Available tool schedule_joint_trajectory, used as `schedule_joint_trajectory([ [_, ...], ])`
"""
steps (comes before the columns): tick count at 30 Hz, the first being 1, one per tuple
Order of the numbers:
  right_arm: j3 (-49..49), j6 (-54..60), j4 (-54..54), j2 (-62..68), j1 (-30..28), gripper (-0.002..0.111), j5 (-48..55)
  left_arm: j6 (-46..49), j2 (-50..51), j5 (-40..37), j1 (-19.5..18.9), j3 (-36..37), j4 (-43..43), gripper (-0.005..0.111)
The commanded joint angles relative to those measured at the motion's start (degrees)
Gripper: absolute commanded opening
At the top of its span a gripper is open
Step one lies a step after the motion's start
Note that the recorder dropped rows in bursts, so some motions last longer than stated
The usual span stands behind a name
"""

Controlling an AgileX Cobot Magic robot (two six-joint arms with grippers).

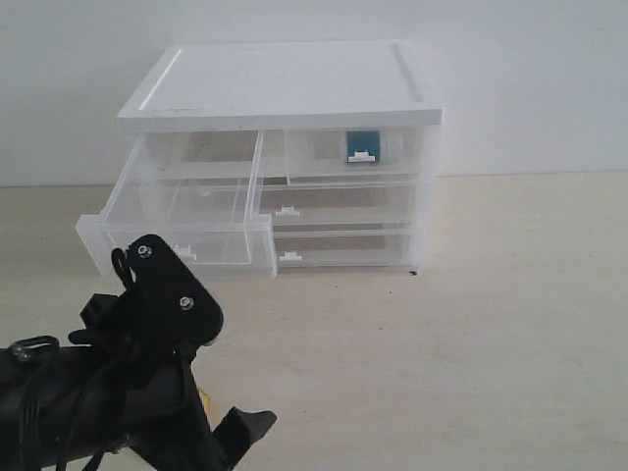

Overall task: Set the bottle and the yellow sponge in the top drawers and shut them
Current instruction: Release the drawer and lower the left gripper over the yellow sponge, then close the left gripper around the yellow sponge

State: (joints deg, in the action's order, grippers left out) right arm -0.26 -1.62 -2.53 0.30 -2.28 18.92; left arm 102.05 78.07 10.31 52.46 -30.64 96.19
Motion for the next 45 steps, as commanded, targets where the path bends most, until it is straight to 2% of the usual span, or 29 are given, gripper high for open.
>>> schedule_joint_trajectory([
  [1, 0.3, 0.2, 0.3, -0.3, 0.1, 0.000, -0.5, 3.4, -0.2, -7.1, 0.1, -0.4, -1.4, 0.082],
  [3, 0.3, 0.2, 0.3, -0.3, 0.1, 0.000, -0.5, 4.8, -0.2, -14.6, 0.1, -0.4, -1.4, 0.075],
  [6, 0.3, 0.2, 0.3, -0.3, 0.1, 0.000, -0.5, 0.6, -0.2, -14.0, 0.1, -0.4, -2.8, 0.065],
  [8, 0.3, 0.2, 0.3, -0.3, 0.1, 0.000, -0.5, -11.2, -0.2, -11.9, 0.1, -0.4, -14.5, 0.064],
  [9, 0.3, 0.2, 0.3, -0.3, 0.1, 0.000, -0.5, -24.2, -0.2, -9.5, 0.1, -0.4, -24.8, 0.064],
  [10, 0.3, 0.2, 0.3, -0.3, 0.1, 0.000, -0.5, -33.0, -0.2, -8.0, 0.1, -0.2, -31.5, 0.064],
  [11, 0.3, 0.2, 0.3, -0.3, 0.1, 0.000, -0.5, -50.6, -0.2, -4.7, 0.1, 0.5, -44.0, 0.064],
  [13, 0.3, 0.2, 0.3, -0.3, 0.1, 0.000, -0.5, -64.1, -0.2, -2.5, 0.1, 1.2, -51.8, 0.064],
  [15, 0.3, 0.2, 0.3, -0.3, 0.1, 0.000, -0.5, -72.2, -0.2, -3.1, 0.1, 1.3, -57.3, 0.064],
  [20, 0.3, 0.2, 0.3, -0.3, 0.1, 0.000, -0.5, -86.3, -0.1, -11.4, -0.9, 1.1, -70.0, 0.065],
  [27, 0.3, 0.2, 0.3, -0.3, 0.1, 0.000, -0.5, -105.0, -0.1, -36.1, -6.1, -5.7, -87.8, 0.070],
  [34, 0.3, 0.2, 0.3, -0.3, 0.1, 0.000, -0.5, -125.4, -0.1, -47.3, -6.6, -11.6, -111.4, 0.080],
  [38, 0.3, 0.2, 0.3, -0.3, 0.1, 0.000, -0.5, -136.8, 0.5, -49.0, -6.6, -11.9, -122.0, 0.088],
  [45, 0.3, 0.2, 0.3, -0.3, 0.1, 0.000, -0.5, -141.9, 7.1, -39.6, -6.6, -11.9, -122.1, 0.087],
])
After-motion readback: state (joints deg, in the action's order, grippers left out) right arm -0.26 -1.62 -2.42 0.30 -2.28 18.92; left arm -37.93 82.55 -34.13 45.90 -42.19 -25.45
